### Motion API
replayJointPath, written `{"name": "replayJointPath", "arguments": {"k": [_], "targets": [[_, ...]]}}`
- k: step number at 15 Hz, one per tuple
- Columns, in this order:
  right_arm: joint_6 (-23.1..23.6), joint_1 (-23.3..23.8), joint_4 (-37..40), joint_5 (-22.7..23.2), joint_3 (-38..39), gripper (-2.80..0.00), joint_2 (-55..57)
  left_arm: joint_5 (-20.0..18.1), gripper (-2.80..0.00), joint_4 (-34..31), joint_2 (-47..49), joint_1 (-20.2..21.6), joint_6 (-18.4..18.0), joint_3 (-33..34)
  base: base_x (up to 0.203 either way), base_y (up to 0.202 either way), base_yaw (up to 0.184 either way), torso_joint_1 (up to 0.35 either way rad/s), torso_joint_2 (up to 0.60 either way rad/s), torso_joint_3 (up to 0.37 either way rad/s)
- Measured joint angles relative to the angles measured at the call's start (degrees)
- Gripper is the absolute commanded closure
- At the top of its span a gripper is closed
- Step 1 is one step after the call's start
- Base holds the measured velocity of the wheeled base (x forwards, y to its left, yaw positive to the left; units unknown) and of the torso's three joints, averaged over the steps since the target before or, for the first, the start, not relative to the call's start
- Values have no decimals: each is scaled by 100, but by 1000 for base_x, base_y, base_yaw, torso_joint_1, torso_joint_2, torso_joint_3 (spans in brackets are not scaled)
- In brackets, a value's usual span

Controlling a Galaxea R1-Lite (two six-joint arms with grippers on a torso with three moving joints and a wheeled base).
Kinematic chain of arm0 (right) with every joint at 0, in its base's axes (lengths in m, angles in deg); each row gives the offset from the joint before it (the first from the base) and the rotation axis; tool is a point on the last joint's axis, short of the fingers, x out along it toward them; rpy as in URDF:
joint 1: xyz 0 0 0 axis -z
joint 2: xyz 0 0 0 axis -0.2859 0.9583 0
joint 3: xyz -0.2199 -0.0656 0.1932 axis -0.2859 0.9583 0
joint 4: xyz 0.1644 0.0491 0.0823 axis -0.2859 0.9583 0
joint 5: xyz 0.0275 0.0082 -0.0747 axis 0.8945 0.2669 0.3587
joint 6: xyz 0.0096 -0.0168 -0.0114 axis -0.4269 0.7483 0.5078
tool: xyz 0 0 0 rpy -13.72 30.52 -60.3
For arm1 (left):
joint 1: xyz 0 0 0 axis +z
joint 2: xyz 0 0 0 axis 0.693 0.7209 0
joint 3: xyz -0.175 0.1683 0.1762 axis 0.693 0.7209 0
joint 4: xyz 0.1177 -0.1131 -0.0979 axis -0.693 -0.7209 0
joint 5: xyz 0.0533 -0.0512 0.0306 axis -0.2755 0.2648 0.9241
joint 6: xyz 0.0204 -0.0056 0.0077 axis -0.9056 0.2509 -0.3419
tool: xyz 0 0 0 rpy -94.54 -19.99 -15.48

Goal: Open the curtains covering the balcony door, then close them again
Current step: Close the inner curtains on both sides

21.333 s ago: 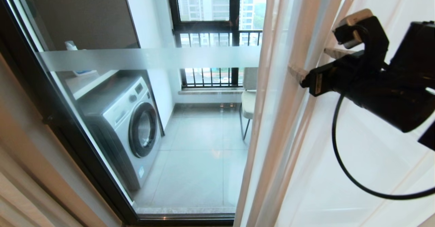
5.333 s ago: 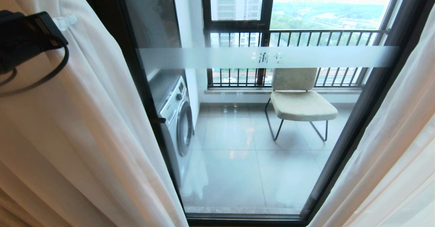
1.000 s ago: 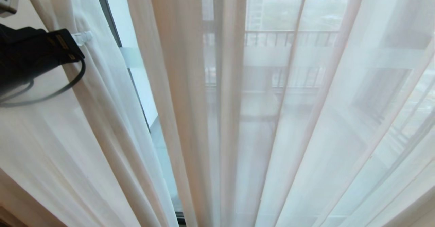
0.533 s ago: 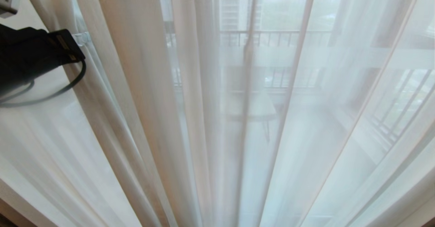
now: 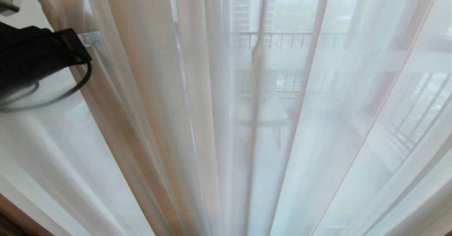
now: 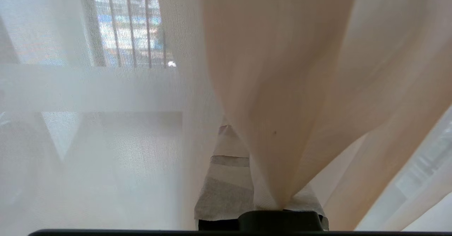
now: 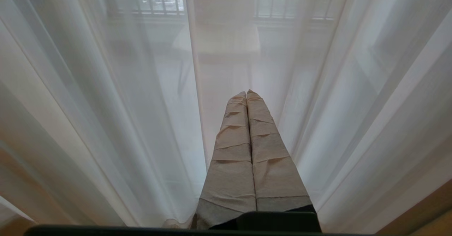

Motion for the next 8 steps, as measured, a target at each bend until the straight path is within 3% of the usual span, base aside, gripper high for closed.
{"name": "replayJointPath", "arguments": {"k": [8], "targets": [[-2,2,-4,1,-2,0,0,44,0,-16,-471,23,78,44,0,0,0,0,0,0]]}}
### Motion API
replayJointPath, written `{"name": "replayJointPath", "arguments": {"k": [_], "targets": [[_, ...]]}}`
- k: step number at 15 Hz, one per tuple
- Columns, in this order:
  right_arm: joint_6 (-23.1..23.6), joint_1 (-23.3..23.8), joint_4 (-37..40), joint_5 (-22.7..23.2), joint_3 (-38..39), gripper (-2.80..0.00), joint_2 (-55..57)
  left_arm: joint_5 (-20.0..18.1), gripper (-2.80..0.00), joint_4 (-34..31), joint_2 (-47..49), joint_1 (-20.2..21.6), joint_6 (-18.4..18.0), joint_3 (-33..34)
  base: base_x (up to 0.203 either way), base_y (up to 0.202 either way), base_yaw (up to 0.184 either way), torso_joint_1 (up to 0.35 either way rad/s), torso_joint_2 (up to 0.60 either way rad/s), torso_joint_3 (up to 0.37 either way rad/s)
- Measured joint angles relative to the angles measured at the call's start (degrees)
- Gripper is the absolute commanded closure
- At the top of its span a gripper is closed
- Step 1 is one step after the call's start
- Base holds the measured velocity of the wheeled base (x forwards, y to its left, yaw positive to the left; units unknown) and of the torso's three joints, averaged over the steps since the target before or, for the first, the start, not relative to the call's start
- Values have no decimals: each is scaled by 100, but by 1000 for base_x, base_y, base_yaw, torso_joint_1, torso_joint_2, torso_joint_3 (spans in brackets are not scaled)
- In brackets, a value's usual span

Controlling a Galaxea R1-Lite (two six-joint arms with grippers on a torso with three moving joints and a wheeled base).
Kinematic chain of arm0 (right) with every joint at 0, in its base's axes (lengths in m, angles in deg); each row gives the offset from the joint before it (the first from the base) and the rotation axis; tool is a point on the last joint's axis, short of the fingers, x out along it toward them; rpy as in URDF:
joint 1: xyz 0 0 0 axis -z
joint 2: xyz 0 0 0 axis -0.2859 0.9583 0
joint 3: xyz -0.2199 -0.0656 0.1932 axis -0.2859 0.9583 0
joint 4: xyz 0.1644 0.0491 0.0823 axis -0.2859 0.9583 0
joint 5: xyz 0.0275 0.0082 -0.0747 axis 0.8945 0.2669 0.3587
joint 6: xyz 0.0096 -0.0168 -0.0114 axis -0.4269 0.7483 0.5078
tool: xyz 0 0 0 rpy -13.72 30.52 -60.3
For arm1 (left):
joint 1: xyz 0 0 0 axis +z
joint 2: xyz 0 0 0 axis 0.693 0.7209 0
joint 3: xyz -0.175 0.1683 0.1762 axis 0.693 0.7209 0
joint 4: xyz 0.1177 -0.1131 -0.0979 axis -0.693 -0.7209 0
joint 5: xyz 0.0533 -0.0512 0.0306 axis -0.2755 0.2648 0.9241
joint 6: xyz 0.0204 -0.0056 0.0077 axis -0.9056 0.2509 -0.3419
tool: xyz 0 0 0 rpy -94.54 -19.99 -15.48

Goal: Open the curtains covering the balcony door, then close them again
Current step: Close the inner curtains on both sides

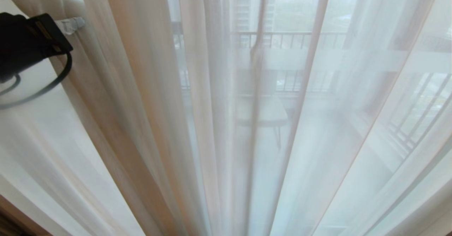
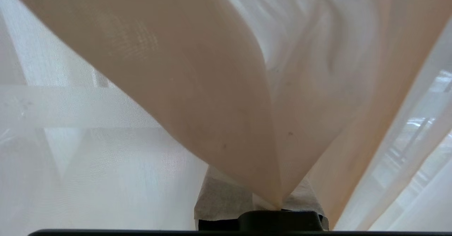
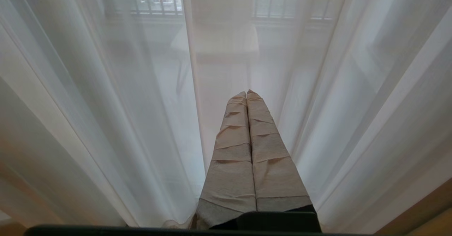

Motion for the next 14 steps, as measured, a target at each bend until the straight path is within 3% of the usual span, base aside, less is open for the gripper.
{"name": "replayJointPath", "arguments": {"k": [3,6,14], "targets": [[2,2,3,-1,0,0,0,-33,0,-27,-248,-141,1,9,0,0,0,0,0,0],[0,-2,-1,-1,0,0,0,-36,0,-38,-416,-546,-2,17,0,0,0,0,0,0],[0,0,0,-1,2,0,0,-10,0,-46,-462,-2446,-116,-48,0,0,0,0,0,0]]}}
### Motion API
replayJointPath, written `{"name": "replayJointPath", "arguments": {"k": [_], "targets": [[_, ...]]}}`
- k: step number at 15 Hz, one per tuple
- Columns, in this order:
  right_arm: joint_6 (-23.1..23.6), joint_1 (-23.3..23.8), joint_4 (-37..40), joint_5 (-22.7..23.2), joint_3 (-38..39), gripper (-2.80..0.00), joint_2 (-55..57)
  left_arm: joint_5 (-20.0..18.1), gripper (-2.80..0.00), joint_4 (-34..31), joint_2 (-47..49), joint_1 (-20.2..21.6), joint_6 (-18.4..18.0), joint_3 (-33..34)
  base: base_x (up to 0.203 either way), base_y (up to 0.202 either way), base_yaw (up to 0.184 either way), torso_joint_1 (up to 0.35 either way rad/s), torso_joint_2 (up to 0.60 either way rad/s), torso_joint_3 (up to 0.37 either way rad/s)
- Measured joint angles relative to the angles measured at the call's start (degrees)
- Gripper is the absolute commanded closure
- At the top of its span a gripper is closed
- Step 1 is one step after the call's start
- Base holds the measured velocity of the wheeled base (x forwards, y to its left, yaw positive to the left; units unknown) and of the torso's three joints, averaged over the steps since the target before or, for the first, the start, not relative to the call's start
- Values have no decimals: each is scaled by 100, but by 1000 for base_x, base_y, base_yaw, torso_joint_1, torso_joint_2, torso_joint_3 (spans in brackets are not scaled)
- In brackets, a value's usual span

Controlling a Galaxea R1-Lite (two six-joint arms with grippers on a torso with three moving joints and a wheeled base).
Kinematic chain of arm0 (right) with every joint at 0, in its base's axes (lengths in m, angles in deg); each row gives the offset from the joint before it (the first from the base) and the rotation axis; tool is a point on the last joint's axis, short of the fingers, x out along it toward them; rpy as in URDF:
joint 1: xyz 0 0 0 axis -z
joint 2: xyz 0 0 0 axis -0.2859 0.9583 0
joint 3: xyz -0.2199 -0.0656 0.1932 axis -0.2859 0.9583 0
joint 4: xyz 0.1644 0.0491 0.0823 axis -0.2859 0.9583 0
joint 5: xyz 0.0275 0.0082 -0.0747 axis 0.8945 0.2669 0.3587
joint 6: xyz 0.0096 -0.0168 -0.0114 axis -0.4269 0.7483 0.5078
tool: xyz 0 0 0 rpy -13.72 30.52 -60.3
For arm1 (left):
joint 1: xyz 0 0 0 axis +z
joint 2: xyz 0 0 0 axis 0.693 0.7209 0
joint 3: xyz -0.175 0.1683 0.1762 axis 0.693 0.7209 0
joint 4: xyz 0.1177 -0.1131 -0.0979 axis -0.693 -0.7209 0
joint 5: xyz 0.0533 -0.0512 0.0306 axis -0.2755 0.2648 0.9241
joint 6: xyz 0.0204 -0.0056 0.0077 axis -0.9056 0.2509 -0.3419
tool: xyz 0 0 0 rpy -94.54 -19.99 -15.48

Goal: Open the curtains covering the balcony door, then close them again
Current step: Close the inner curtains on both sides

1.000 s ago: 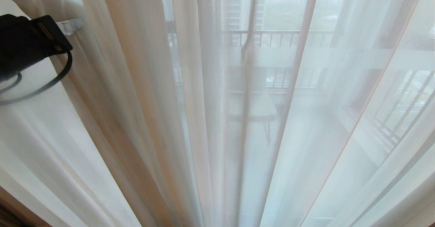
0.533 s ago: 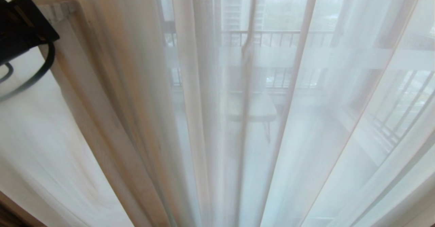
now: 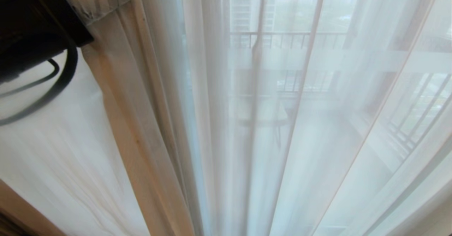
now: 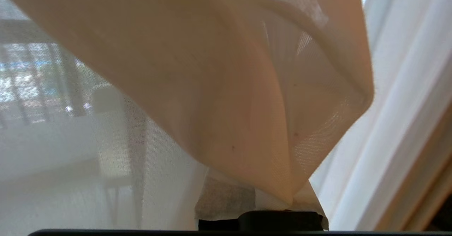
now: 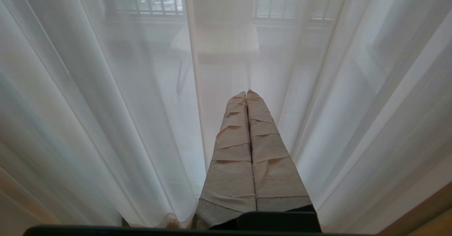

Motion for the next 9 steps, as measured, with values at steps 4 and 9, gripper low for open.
{"name": "replayJointPath", "arguments": {"k": [4,9], "targets": [[1,0,3,0,0,0,0,22,0,0,252,-837,-140,-257,0,0,0,0,0,0],[2,0,4,0,0,0,0,68,0,7,525,-1578,-288,-474,0,0,0,0,0,0]]}}
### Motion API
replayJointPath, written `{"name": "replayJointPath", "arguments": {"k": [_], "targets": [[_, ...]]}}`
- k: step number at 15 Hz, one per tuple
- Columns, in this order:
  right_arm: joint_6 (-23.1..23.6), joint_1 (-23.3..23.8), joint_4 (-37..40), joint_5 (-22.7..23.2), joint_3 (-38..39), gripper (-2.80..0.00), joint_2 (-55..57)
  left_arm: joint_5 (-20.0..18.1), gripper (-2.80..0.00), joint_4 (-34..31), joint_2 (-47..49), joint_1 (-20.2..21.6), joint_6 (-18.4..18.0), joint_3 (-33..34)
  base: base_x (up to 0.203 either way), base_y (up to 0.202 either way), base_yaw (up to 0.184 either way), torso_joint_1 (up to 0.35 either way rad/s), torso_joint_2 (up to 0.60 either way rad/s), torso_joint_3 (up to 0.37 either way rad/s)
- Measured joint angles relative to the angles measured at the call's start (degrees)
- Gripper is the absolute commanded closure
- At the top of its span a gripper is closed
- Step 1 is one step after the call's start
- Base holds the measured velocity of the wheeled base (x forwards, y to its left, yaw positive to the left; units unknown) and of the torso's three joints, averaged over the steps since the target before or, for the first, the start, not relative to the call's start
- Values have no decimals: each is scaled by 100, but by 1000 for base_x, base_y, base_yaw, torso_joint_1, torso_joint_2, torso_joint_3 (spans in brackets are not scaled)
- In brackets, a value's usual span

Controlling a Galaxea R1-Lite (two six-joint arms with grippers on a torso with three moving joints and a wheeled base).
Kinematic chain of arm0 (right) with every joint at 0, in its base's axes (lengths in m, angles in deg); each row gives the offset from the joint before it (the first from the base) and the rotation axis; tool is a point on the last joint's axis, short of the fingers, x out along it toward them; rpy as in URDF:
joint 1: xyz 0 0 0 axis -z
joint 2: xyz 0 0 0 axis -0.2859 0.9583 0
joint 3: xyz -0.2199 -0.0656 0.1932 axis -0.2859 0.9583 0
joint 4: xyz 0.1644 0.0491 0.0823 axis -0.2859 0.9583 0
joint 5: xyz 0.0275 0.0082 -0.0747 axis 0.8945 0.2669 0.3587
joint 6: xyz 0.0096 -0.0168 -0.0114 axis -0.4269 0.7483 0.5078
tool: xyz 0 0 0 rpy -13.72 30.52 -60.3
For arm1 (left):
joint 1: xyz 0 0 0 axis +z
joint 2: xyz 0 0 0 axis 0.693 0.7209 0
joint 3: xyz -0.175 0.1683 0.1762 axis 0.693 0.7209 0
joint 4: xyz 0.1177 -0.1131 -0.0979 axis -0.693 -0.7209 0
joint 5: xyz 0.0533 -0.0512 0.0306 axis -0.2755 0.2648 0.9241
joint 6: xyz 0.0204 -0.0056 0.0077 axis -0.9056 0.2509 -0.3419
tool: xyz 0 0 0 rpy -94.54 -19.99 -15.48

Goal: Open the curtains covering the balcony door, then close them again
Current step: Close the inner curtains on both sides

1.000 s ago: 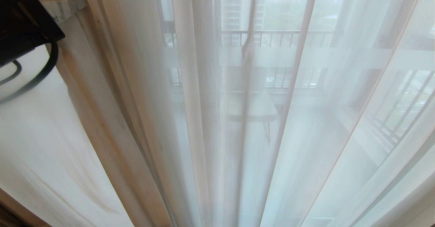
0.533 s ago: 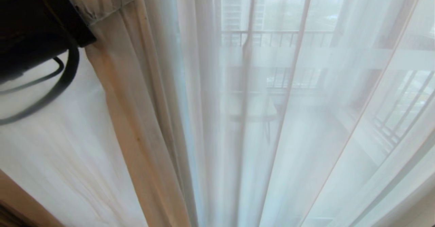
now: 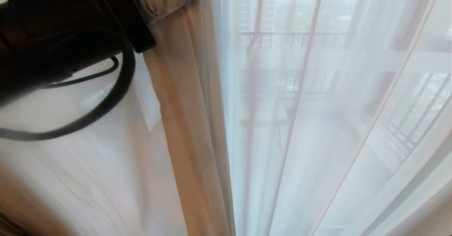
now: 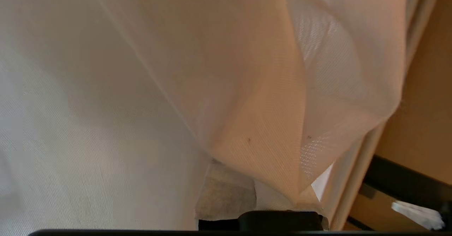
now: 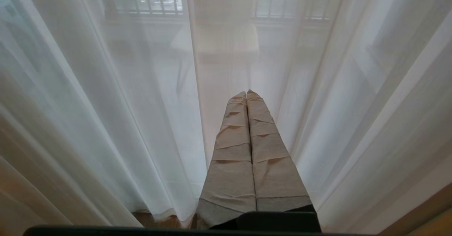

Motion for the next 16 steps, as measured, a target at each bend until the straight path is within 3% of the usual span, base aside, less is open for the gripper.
{"name": "replayJointPath", "arguments": {"k": [9,16], "targets": [[-2,0,-4,0,0,0,0,488,0,-29,-202,-923,-157,72,0,0,0,0,0,0],[0,0,2,0,-2,0,0,524,0,-337,-525,-1297,-185,102,0,0,0,0,0,0]]}}
